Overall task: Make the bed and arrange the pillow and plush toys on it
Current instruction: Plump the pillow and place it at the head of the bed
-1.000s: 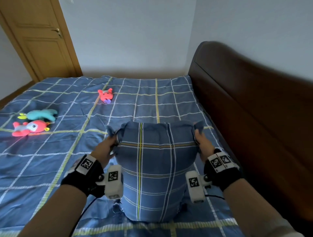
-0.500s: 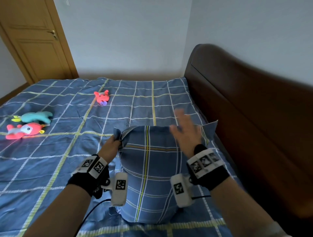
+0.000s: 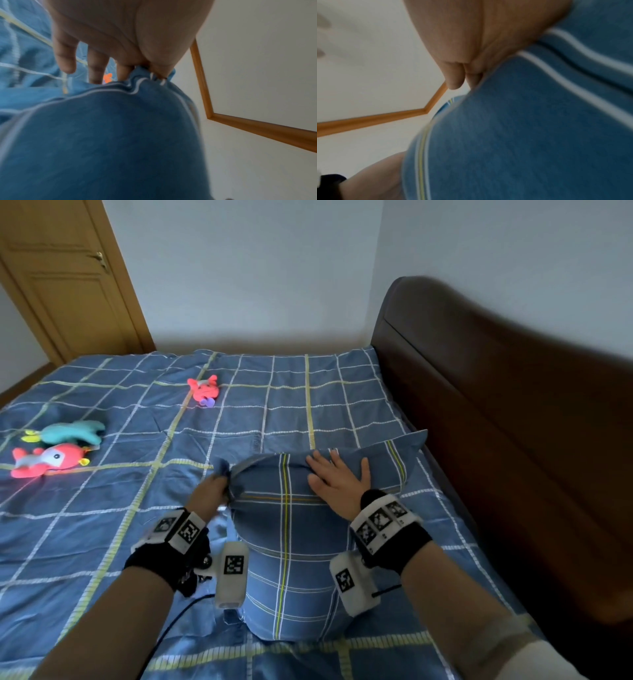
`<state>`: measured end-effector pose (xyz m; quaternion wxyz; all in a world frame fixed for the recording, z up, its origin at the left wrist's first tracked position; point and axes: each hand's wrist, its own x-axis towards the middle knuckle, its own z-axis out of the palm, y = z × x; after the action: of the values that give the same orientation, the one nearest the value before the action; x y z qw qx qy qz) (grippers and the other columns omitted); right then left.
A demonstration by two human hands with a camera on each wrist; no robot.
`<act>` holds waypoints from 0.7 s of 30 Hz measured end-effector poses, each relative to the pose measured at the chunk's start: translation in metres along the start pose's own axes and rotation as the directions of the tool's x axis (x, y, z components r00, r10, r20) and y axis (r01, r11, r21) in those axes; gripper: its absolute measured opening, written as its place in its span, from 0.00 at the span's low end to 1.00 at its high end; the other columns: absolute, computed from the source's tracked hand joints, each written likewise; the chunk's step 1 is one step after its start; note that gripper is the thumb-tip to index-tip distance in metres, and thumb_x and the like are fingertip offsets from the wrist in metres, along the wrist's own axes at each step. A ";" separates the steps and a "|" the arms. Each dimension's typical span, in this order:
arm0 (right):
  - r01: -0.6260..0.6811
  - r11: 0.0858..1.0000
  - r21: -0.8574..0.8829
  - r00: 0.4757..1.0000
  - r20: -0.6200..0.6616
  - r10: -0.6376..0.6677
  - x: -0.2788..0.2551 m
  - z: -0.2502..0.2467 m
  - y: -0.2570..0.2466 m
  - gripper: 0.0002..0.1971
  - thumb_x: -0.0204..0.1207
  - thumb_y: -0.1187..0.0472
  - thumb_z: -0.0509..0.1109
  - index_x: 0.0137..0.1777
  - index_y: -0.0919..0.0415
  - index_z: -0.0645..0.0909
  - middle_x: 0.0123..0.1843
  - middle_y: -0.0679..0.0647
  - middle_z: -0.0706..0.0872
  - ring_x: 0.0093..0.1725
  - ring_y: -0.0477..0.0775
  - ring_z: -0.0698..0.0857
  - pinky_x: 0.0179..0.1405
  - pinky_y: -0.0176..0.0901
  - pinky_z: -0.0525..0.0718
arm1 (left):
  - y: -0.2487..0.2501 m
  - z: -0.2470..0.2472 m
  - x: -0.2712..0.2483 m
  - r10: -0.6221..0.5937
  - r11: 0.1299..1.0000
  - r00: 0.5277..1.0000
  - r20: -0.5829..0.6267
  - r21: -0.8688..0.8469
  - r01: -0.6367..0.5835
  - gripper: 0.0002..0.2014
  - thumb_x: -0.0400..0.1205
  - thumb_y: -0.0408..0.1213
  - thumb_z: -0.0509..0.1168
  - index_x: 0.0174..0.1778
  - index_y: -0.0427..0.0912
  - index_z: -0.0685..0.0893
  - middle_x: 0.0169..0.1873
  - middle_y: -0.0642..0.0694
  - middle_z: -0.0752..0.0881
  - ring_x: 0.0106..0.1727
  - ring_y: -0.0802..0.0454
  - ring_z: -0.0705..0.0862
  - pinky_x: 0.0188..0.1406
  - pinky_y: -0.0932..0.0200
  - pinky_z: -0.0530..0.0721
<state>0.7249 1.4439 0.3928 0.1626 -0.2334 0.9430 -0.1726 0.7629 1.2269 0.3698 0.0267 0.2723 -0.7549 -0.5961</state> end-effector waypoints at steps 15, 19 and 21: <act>0.005 0.997 -0.078 0.983 -0.184 -0.019 -0.006 -0.014 0.005 0.28 0.83 0.45 0.52 0.82 0.44 0.50 0.85 0.40 0.48 0.84 0.43 0.42 0.75 0.68 0.26 | 0.016 0.030 0.012 0.243 0.735 0.933 0.267 0.577 -0.356 0.28 0.83 0.56 0.43 0.80 0.52 0.59 0.84 0.47 0.50 0.84 0.45 0.43 0.82 0.37 0.40; -0.178 0.940 0.290 0.902 -0.335 0.274 -0.003 -0.028 0.060 0.28 0.81 0.42 0.56 0.79 0.35 0.51 0.84 0.39 0.49 0.84 0.49 0.42 0.78 0.69 0.35 | 0.011 -0.010 0.034 0.322 0.833 0.946 0.044 0.461 -0.305 0.27 0.76 0.56 0.57 0.71 0.52 0.75 0.79 0.38 0.63 0.84 0.39 0.49 0.80 0.43 0.44; -0.068 0.834 0.548 0.972 -0.153 0.180 0.002 -0.015 0.079 0.32 0.80 0.42 0.58 0.80 0.36 0.46 0.84 0.44 0.51 0.84 0.52 0.47 0.82 0.65 0.45 | -0.001 -0.011 0.027 0.283 0.933 0.956 0.081 0.210 -0.293 0.19 0.84 0.32 0.57 0.72 0.44 0.73 0.66 0.37 0.73 0.78 0.34 0.64 0.74 0.48 0.63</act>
<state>0.6868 1.5127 0.3741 0.1376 -0.0978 0.8810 -0.4420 0.7445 1.2045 0.3640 0.0649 0.1453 -0.8483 -0.5051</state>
